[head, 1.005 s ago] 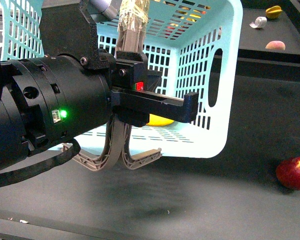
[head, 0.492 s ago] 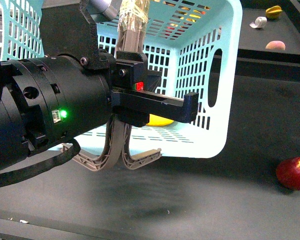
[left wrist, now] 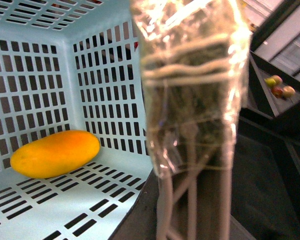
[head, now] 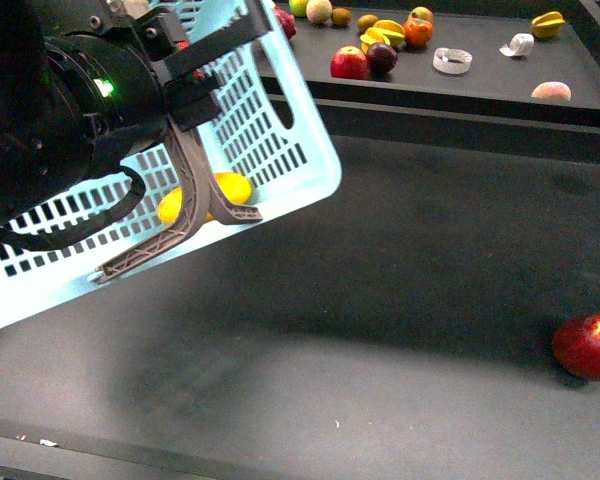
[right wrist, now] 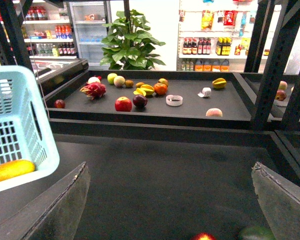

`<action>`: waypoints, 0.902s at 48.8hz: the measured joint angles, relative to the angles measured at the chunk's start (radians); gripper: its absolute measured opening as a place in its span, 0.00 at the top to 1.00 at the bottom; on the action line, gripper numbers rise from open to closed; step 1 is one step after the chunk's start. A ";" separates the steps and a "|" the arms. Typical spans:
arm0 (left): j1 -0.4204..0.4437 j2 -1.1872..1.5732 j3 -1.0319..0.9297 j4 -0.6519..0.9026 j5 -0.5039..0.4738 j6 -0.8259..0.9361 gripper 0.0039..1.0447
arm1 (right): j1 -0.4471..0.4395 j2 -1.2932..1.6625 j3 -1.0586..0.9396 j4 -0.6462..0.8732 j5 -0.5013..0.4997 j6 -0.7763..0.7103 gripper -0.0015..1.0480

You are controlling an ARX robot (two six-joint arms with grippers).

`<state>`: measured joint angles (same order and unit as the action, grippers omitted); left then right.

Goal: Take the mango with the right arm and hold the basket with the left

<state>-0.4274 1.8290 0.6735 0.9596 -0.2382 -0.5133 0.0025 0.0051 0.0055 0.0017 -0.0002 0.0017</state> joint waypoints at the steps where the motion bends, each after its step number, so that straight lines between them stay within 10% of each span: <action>1: 0.008 0.008 0.007 -0.008 -0.006 -0.011 0.96 | 0.000 0.000 0.000 0.000 0.000 0.000 0.08; 44: 0.176 0.388 0.473 -0.313 -0.152 -0.861 0.96 | 0.000 0.000 0.000 0.000 0.000 0.000 0.08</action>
<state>-0.2516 2.2166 1.1461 0.6468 -0.3904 -1.3743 0.0021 0.0051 0.0055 0.0017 -0.0006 0.0017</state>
